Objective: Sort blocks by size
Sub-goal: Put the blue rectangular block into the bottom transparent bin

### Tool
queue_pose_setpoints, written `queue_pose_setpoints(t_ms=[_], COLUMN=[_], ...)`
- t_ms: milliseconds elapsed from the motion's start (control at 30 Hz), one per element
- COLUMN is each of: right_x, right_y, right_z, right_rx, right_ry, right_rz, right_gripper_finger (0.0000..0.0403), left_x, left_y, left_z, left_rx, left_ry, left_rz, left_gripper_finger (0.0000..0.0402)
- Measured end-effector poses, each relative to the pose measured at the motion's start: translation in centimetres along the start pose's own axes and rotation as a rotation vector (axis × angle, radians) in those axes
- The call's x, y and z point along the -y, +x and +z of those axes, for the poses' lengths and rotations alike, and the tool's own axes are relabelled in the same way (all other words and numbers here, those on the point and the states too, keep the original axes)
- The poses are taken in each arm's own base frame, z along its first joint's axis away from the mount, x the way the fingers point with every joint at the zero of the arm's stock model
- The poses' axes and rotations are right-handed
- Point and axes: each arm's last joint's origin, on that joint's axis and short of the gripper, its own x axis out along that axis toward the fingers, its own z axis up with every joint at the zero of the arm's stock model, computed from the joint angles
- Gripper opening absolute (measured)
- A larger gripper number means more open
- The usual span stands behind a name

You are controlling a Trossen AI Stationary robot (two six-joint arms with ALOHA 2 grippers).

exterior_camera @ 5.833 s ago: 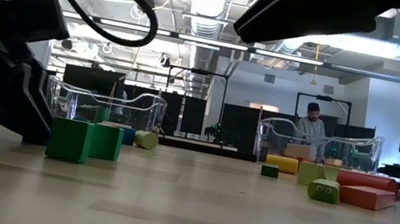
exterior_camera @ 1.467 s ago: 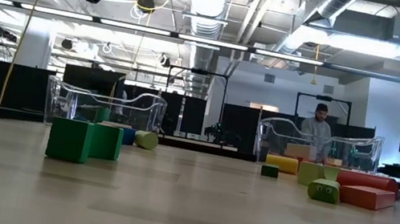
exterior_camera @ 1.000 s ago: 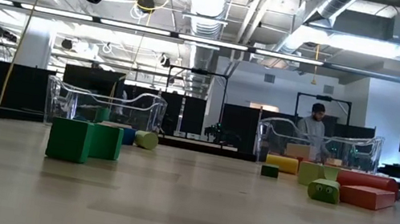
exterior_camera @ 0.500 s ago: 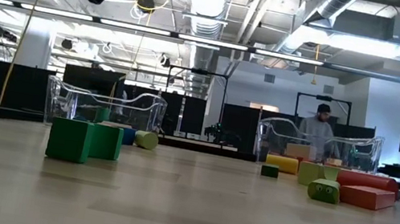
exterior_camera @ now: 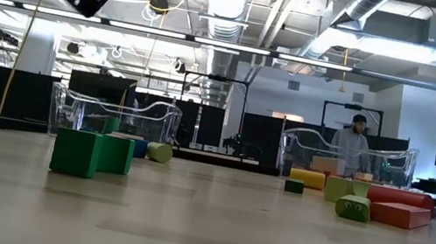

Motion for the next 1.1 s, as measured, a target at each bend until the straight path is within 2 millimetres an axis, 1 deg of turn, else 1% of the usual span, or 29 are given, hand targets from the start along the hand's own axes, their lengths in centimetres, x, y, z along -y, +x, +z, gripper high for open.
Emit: queue_pose_setpoints(t_ms=[100,267,400,567,733,900,1100], right_x=[0.5,1.9,3.4,4.8,4.7,4.1,3.8], right_y=[-2.7,-7.0,-10.4,-13.8,-16.0,-17.3,-18.6], right_z=[-0.3,-1.5,-3.1,-5.1,-5.9,-6.3,-7.3], right_rx=[-0.053,-0.117,-0.183,-0.297,-0.378,-0.476,-0.627], right_ry=[0.086,0.261,0.387,0.552,0.666,0.733,0.791], right_rz=[-0.008,0.027,0.074,0.179,0.272,0.365,0.379], right_gripper_finger=[0.0097,0.0097,0.0097,0.0097,0.0097,0.0097,0.0097], left_x=[0.1,0.5,0.5,0.4,0.3,0.3,0.2], left_y=[-0.1,-0.2,-0.3,-0.3,-0.3,-0.3,-0.3], left_z=[-0.7,-1.1,-1.0,-1.0,-1.0,-1.0,-1.0], left_rx=[-0.059,-0.074,-0.064,-0.056,-0.049,-0.043,-0.037], left_ry=[0.001,0.017,0.023,0.024,0.020,0.009,0.000], left_rz=[0.030,0.059,0.088,0.117,0.139,0.153,0.171], left_gripper_finger=[0.0197,0.0197,0.0197,0.0197,0.0197,0.0197,0.0197])
